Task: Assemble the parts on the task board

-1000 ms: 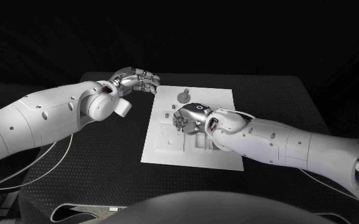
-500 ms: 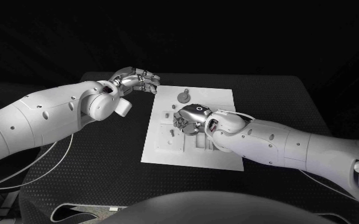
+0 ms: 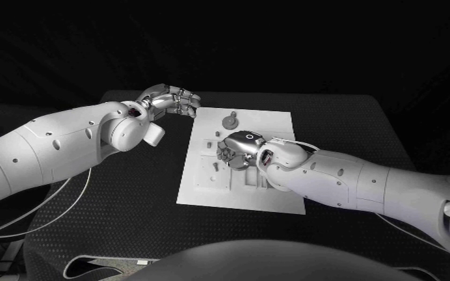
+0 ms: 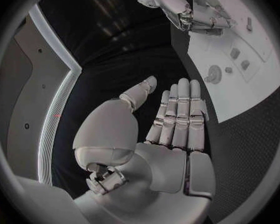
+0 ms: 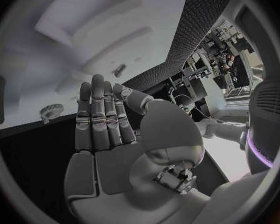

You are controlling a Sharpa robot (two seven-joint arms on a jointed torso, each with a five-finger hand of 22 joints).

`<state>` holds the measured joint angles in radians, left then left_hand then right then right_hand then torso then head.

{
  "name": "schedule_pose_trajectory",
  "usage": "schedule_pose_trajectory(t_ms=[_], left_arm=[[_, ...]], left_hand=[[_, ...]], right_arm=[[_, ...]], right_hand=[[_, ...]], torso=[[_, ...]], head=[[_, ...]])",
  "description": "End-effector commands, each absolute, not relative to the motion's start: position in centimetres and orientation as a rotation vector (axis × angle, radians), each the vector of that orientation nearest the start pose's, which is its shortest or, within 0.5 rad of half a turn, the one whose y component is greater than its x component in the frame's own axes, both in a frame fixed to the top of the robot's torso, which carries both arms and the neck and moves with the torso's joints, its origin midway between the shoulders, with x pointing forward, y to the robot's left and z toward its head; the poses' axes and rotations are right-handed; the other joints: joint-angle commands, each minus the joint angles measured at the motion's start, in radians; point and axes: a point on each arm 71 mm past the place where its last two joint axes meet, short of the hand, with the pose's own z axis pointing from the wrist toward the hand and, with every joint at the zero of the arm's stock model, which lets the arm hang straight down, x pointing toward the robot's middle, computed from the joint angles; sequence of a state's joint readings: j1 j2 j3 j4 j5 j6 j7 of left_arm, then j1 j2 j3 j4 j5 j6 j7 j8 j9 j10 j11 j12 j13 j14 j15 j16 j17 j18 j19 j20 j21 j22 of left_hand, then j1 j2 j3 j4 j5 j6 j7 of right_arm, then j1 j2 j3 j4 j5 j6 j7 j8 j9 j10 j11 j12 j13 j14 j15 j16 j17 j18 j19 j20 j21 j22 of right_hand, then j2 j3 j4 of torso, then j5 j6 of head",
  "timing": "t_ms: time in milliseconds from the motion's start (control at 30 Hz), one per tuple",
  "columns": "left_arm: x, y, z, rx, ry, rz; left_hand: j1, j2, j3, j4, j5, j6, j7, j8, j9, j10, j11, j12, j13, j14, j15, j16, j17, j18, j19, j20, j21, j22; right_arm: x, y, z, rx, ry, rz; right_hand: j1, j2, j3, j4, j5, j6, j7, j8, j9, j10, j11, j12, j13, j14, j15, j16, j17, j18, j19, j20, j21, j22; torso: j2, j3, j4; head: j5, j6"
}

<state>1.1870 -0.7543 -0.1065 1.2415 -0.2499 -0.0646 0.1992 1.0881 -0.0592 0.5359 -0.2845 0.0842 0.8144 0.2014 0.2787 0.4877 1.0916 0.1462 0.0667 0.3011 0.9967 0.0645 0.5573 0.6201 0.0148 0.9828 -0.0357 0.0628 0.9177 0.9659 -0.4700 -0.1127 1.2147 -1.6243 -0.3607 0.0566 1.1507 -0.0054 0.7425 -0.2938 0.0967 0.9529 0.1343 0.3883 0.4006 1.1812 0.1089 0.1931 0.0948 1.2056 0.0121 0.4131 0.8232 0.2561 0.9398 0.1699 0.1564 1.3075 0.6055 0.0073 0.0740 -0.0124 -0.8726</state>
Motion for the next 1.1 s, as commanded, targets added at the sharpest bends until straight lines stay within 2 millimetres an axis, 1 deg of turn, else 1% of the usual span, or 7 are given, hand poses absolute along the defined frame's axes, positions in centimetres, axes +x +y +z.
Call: schedule_pose_trajectory(t_ms=[33,233,533,567,700,867,1100], left_arm=[[51.9,23.5,-23.5,-0.945,1.791,-1.346],[51.9,23.6,-23.5,-0.946,1.790,-1.344],[51.9,23.6,-23.5,-0.946,1.791,-1.343],[51.9,23.6,-23.5,-0.946,1.791,-1.343],[51.9,23.6,-23.5,-0.946,1.792,-1.343],[51.9,23.6,-23.5,-0.947,1.793,-1.342],[52.0,23.5,-23.5,-0.946,1.796,-1.343]], left_hand=[[-0.003,-0.003,0.001,-0.001,0.005,-0.007,0.000,0.005,-0.002,-0.006,0.003,0.005,-0.001,0.005,0.001,-0.004,0.001,-0.007,0.001,0.003,0.005,-0.001],[-0.003,-0.003,0.001,-0.001,0.005,-0.007,0.000,0.005,-0.002,-0.006,0.003,0.006,-0.001,0.005,0.001,-0.005,0.002,-0.007,0.001,0.003,0.005,-0.001],[-0.003,-0.003,0.001,-0.001,0.005,-0.006,0.000,0.005,-0.002,-0.005,0.003,0.006,-0.001,0.005,0.001,-0.005,0.003,-0.007,0.001,0.003,0.005,-0.002],[-0.003,-0.004,0.000,-0.001,0.005,-0.006,0.000,0.005,-0.002,-0.005,0.003,0.006,-0.001,0.005,0.001,-0.005,0.003,-0.007,0.001,0.003,0.005,-0.002],[-0.004,-0.004,0.000,-0.001,0.005,-0.006,0.000,0.006,-0.002,-0.005,0.003,0.006,-0.001,0.005,0.001,-0.005,0.003,-0.007,0.001,0.003,0.005,-0.002],[-0.004,-0.004,0.000,-0.001,0.005,-0.006,-0.001,0.006,-0.002,-0.005,0.003,0.006,-0.001,0.005,0.001,-0.006,0.003,-0.007,0.001,0.003,0.005,-0.002],[-0.004,-0.004,0.000,-0.001,0.005,-0.006,-0.001,0.006,-0.001,-0.005,0.003,0.006,-0.001,0.005,0.002,-0.006,0.004,-0.007,0.001,0.003,0.005,-0.003]], right_arm=[[44.4,-8.0,-32.7,-0.419,1.758,0.845],[44.0,-7.8,-32.5,-0.403,1.763,0.859],[43.9,-7.4,-32.4,-0.474,1.780,0.803],[43.9,-7.3,-32.3,-0.488,1.783,0.796],[44.0,-6.7,-32.2,-0.540,1.801,0.769],[44.3,-6.2,-32.2,-0.595,1.824,0.730],[44.7,-6.2,-32.4,-0.645,1.843,0.656]], right_hand=[[-0.002,-0.007,0.006,0.001,-0.001,-0.002,0.004,-0.008,0.001,0.003,0.004,-0.007,-0.001,0.007,0.000,-0.003,0.002,0.006,0.005,0.003,0.003,0.023],[-0.031,-0.054,-0.022,0.003,-0.002,-0.039,0.021,-0.029,-0.003,0.006,0.004,-0.010,0.002,0.013,0.000,-0.006,0.007,0.006,0.012,0.003,0.009,0.024],[0.014,-0.103,-0.060,0.001,-0.002,-0.076,0.035,-0.048,-0.003,0.057,-0.027,0.034,0.067,0.054,-0.030,0.062,0.065,0.006,0.073,-0.026,0.068,0.027],[0.040,-0.123,-0.078,0.000,-0.004,-0.083,0.024,-0.051,-0.003,0.107,-0.051,0.083,0.107,0.093,-0.050,0.133,0.112,0.005,0.117,-0.043,0.109,0.029],[0.055,-0.127,-0.092,0.003,0.000,-0.090,0.006,-0.056,0.005,-0.039,-0.067,0.348,0.460,0.006,-0.081,0.422,0.262,0.005,0.102,-0.068,0.302,0.029],[0.054,-0.130,-0.078,0.000,0.000,-0.104,-0.005,-0.059,0.016,-0.128,-0.084,0.537,0.670,-0.021,-0.096,0.624,0.277,0.006,0.083,-0.091,0.475,0.025],[0.060,-0.124,-0.063,0.001,-0.001,-0.101,-0.007,-0.054,0.029,-0.164,-0.091,0.660,0.768,-0.050,-0.099,0.778,0.256,0.006,0.067,-0.104,0.594,0.026]], torso=[[0.000,0.0000,-0.0001],[0.000,-0.0006,0.0002],[0.000,-0.0011,-0.0004],[0.000,-0.0008,-0.0002],[0.000,-0.0007,0.0004],[0.000,-0.0003,0.0007],[0.000,-0.0001,0.0005]], head=[[0.001,0.000],[0.001,0.000],[0.001,0.000],[0.001,0.000],[0.002,0.000],[0.001,0.000],[0.003,0.000]])
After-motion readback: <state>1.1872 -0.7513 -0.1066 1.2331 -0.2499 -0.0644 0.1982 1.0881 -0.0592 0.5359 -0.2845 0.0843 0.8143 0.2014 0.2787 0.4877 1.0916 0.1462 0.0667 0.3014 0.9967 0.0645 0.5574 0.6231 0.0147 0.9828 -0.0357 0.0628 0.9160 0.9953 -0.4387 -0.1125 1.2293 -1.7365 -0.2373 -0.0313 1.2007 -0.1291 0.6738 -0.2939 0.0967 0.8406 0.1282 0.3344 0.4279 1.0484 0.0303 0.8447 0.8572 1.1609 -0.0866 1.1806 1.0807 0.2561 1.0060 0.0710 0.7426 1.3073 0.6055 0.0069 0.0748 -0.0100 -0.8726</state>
